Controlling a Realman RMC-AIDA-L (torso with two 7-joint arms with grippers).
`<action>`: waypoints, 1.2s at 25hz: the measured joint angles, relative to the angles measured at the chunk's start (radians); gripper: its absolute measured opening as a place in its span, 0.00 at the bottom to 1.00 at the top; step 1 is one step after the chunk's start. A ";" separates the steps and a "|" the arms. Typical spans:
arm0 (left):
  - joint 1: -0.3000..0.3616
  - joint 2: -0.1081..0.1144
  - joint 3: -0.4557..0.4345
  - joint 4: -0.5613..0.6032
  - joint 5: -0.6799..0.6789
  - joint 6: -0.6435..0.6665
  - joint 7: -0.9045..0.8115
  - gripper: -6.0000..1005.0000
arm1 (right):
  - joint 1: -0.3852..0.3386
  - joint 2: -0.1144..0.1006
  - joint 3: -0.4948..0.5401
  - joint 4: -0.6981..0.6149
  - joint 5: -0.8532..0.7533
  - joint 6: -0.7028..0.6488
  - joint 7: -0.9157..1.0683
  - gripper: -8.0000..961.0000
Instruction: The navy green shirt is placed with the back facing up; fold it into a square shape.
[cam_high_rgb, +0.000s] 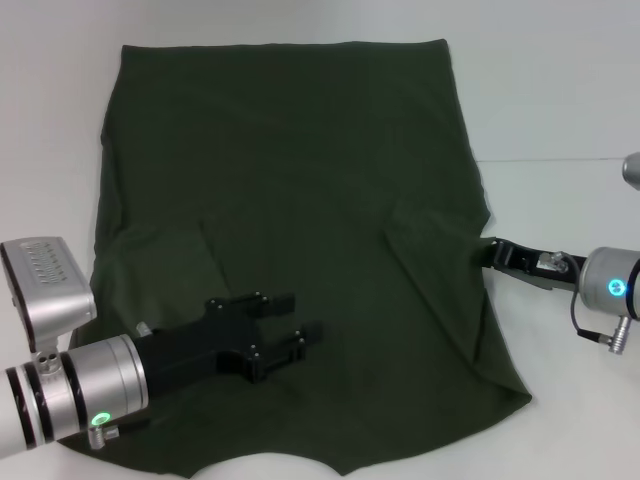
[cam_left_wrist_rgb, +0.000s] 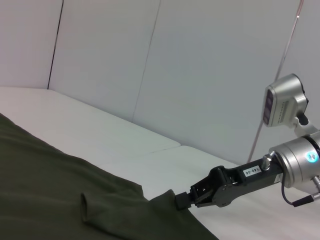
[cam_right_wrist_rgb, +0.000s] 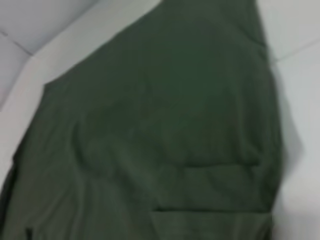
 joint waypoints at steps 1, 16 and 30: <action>0.000 0.000 -0.001 0.000 0.000 0.000 0.000 0.56 | 0.003 0.000 -0.001 0.001 0.007 -0.007 -0.011 0.02; 0.008 -0.002 -0.001 0.001 -0.026 -0.002 0.000 0.56 | 0.072 0.013 -0.079 0.040 0.013 -0.024 -0.071 0.03; 0.017 0.002 -0.028 0.006 -0.028 -0.001 0.005 0.56 | 0.128 0.015 -0.130 0.056 0.013 -0.054 -0.071 0.06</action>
